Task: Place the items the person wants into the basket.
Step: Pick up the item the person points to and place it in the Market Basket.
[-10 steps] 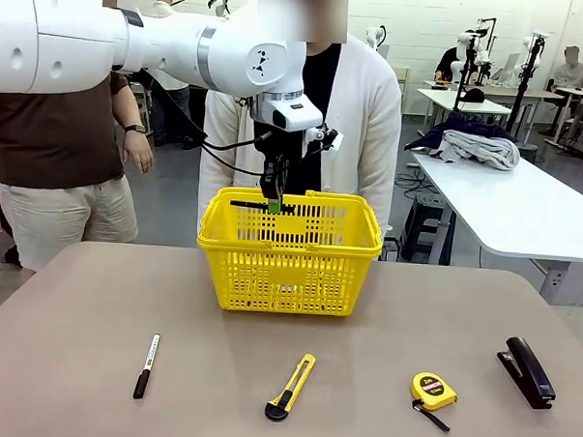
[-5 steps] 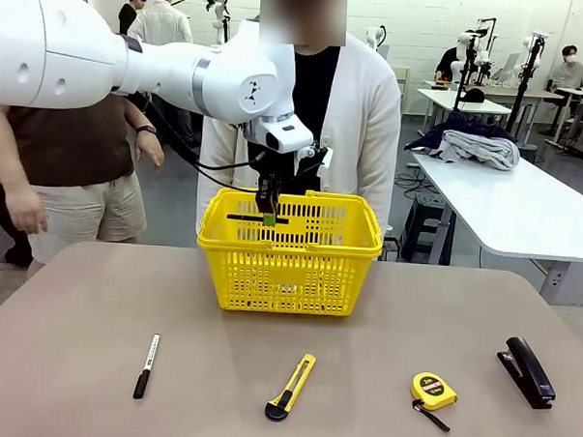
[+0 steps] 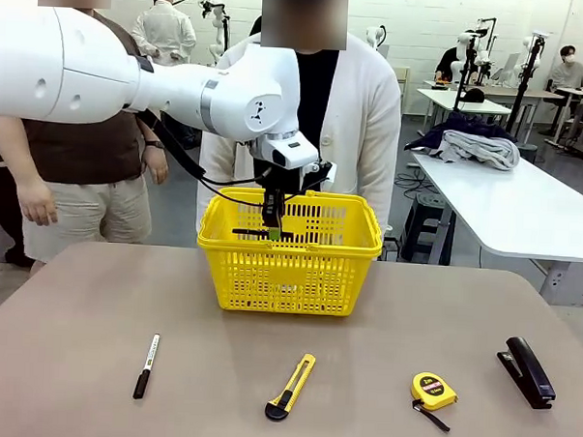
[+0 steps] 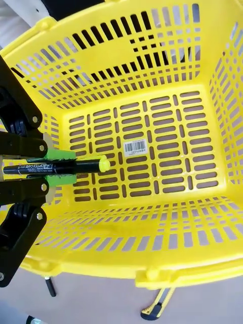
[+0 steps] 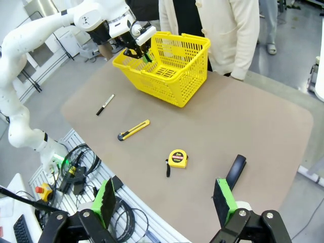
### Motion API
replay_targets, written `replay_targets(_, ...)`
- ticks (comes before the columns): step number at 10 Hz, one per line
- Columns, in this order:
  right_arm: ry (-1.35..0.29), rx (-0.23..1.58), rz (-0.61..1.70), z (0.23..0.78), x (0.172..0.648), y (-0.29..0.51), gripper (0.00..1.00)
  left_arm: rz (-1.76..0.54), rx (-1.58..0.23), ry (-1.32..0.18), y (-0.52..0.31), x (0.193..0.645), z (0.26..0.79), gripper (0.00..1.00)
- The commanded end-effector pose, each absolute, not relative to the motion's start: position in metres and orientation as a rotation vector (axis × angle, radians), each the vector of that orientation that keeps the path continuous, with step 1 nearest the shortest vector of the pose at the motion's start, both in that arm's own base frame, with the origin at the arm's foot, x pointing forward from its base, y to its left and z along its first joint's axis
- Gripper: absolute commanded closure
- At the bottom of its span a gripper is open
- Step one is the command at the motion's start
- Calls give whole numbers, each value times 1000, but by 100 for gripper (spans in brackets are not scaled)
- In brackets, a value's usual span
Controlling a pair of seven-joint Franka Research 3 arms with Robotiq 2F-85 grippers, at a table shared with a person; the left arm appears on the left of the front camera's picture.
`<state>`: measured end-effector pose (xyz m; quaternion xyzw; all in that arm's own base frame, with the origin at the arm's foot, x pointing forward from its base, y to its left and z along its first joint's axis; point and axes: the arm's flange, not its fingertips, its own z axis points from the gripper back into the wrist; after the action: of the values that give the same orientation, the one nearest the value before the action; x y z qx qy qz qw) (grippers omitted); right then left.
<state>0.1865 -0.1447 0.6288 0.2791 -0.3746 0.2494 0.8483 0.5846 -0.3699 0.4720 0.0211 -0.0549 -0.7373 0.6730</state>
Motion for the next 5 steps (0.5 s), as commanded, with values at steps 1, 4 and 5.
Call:
replay_targets(1,-787,589,528,627,187,-143,0,-1666,34,-149,-375,597,460,88)
replay_targets(4,-787,589,528,627,187,-143,0,-1690,43,-162,-380,608,443,88)
replay_targets(5,-787,589,528,627,187,-143,0,-1687,37,-140,-382,610,437,88)
